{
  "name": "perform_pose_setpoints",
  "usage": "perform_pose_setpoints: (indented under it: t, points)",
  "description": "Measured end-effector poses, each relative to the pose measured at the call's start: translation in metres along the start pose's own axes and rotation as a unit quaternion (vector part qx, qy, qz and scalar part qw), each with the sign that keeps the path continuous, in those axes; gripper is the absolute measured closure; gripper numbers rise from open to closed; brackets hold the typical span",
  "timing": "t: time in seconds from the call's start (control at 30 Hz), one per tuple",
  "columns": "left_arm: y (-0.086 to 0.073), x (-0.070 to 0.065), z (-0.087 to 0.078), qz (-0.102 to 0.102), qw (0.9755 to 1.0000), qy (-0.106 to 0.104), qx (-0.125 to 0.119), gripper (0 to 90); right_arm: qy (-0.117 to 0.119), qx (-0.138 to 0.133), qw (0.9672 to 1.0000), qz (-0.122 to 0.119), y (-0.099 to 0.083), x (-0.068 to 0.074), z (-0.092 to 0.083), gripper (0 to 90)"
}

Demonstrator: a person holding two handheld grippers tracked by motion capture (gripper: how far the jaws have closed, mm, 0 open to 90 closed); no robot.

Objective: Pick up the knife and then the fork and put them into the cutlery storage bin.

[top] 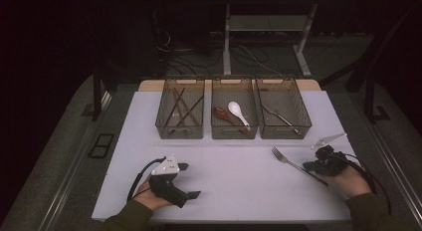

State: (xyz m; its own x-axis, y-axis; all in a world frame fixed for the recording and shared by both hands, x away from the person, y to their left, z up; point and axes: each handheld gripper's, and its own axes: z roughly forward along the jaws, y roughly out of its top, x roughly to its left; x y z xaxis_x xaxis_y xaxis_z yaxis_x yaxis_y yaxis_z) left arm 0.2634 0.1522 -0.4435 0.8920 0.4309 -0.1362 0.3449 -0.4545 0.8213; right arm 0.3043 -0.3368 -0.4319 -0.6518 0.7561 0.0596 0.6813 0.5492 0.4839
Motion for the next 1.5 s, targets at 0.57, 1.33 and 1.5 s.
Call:
perform_pose_setpoints:
  t: [0.57, 1.33, 1.5]
  points:
    - [0.0, -0.001, 0.0, 0.0, 1.0, 0.002, 0.0, 0.0, 0.022, 0.012, 0.9996, -0.008, 0.011, 0.016, -0.011, 65.6]
    - [0.0, -0.001, 0.0, 0.0, 1.0, -0.001, 0.0, 0.0, -0.003, 0.16, 0.9856, -0.054, 0.063, 0.03, 0.024, 78.3]
    - [0.0, -0.001, 0.0, 0.0, 1.0, -0.001, 0.0, 0.0, -0.004, 0.162, 0.9851, -0.058, 0.064, 0.03, 0.024, 85.0]
